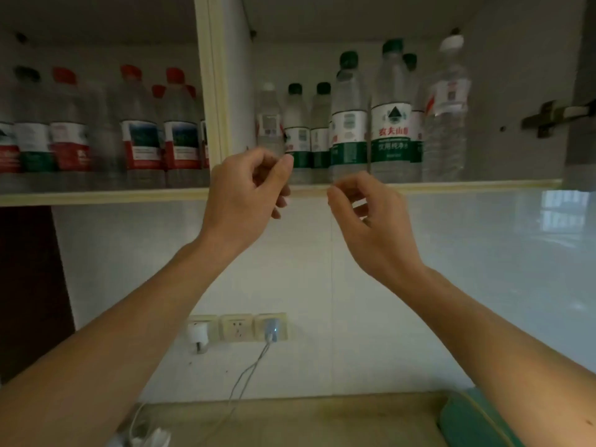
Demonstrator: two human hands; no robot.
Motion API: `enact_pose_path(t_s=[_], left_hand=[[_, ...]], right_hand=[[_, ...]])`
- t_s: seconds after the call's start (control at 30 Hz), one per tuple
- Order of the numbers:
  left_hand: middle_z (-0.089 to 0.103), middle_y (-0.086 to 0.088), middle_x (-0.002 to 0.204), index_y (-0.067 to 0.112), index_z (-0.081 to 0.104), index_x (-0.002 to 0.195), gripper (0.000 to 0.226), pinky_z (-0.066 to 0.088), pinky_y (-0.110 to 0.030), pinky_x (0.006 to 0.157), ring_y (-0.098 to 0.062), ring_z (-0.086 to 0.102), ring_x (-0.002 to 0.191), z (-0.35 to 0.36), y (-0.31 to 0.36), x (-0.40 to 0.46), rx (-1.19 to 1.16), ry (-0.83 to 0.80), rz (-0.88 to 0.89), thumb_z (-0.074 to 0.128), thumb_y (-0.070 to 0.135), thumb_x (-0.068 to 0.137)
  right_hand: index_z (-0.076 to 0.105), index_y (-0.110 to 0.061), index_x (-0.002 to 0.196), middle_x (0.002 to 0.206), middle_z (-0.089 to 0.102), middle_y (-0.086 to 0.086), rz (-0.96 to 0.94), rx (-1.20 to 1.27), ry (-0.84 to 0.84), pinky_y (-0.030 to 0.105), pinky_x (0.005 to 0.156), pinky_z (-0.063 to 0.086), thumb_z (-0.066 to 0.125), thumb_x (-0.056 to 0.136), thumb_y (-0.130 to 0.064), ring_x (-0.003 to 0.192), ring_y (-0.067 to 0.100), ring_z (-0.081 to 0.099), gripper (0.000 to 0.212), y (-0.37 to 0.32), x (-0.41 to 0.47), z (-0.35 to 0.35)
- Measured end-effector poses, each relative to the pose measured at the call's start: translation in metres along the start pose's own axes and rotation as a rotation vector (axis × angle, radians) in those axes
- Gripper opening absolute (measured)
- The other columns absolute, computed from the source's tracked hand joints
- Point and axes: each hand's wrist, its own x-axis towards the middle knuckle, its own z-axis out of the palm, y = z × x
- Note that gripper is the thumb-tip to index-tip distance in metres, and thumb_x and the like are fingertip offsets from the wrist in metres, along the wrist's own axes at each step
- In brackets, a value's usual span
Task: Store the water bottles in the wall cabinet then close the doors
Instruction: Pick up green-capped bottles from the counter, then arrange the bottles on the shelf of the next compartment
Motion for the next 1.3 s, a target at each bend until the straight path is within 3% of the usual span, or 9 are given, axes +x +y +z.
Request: enact_pose_path(t_s=[0.13,0.3,0.43,0.63,0.8,0.97,1.1,1.2,1.3], left_hand=[[0.067,0.0,0.063,0.012,0.067,0.08,0.036,0.049,-0.021,0.046,-0.013,0.064,0.052,-0.039,-0.039,-0.058,0.036,-0.025,-0.128,0.053,0.034,0.104],[0.055,0.004,0.051,0.016,0.06,0.064,0.047,0.04,-0.017,0.052,-0.008,0.05,0.047,-0.084,-0.099,-0.147,0.156,-0.043,-0.341,0.049,0.036,0.105],[0.051,0.004,0.057,0.017,0.056,0.067,0.046,0.036,-0.017,0.053,-0.004,0.046,0.05,-0.12,-0.149,-0.233,0.27,-0.121,-0.586,0.043,0.034,0.108],[0.057,0.004,0.074,0.017,0.062,0.092,0.029,0.039,-0.015,0.057,-0.012,0.053,0.067,-0.17,-0.212,-0.384,0.445,-0.29,-0.931,0.04,0.027,0.108],[0.067,-0.006,0.095,0.016,0.06,0.106,0.018,0.05,-0.04,0.078,-0.026,0.064,0.089,-0.192,-0.25,-0.484,0.454,-0.387,-1.135,0.045,0.025,0.106],[0.06,0.003,0.095,0.023,0.056,0.116,0.035,0.041,-0.027,0.065,-0.007,0.057,0.081,-0.196,-0.268,-0.528,0.449,-0.531,-1.335,0.056,0.052,0.097],[0.061,-0.001,0.118,0.013,0.057,0.128,0.056,0.041,-0.019,0.068,-0.013,0.059,0.101,-0.186,-0.275,-0.533,0.281,-0.555,-1.413,0.065,0.055,0.091],[0.066,0.001,0.118,0.014,0.06,0.128,0.053,0.049,-0.027,0.077,-0.013,0.063,0.103,-0.179,-0.279,-0.533,0.206,-0.552,-1.463,0.063,0.054,0.093],[0.069,0.003,0.111,0.019,0.066,0.119,0.044,0.054,-0.04,0.089,-0.015,0.065,0.101,-0.178,-0.284,-0.529,0.212,-0.598,-1.491,0.061,0.053,0.092]], right_hand=[[0.06,-0.002,0.073,0.065,0.062,0.012,0.084,0.118,-0.224,0.044,0.061,0.05,0.051,0.102,-0.03,0.062,0.028,0.06,0.042,-0.009,-0.049,0.059],[0.036,-0.008,0.057,0.049,0.039,0.003,0.26,0.225,-0.389,0.024,0.045,0.027,0.05,0.104,-0.03,0.046,0.012,0.031,0.053,-0.021,-0.124,0.133],[0.025,-0.019,0.056,0.045,0.028,-0.009,0.447,0.264,-0.533,0.02,0.045,0.028,0.046,0.105,-0.035,0.044,0.008,0.027,0.055,-0.024,-0.201,0.19],[0.04,-0.014,0.059,0.048,0.039,-0.009,0.689,0.204,-0.836,0.02,0.044,0.028,0.043,0.106,-0.042,0.043,0.007,0.037,0.054,-0.033,-0.34,0.256],[0.064,-0.012,0.073,0.058,0.053,-0.009,0.859,0.131,-1.035,0.016,0.046,0.032,0.047,0.105,-0.035,0.048,0.001,0.05,0.044,-0.04,-0.423,0.289],[0.063,-0.015,0.107,0.102,0.063,0.002,1.106,0.004,-1.072,0.028,0.06,0.043,0.056,0.1,-0.029,0.076,0.015,0.058,0.017,-0.034,-0.467,0.31],[0.05,-0.009,0.137,0.127,0.058,0.011,1.28,0.017,-1.061,0.04,0.081,0.056,0.061,0.098,-0.032,0.101,0.027,0.063,0.046,-0.029,-0.486,0.318],[0.048,-0.008,0.14,0.122,0.06,0.009,1.428,0.086,-1.03,0.043,0.09,0.057,0.064,0.097,-0.034,0.105,0.027,0.064,0.053,-0.026,-0.498,0.325],[0.059,-0.008,0.125,0.097,0.066,0.002,1.481,0.118,-0.994,0.028,0.063,0.052,0.065,0.094,-0.036,0.077,0.014,0.063,0.043,-0.027,-0.501,0.335]])
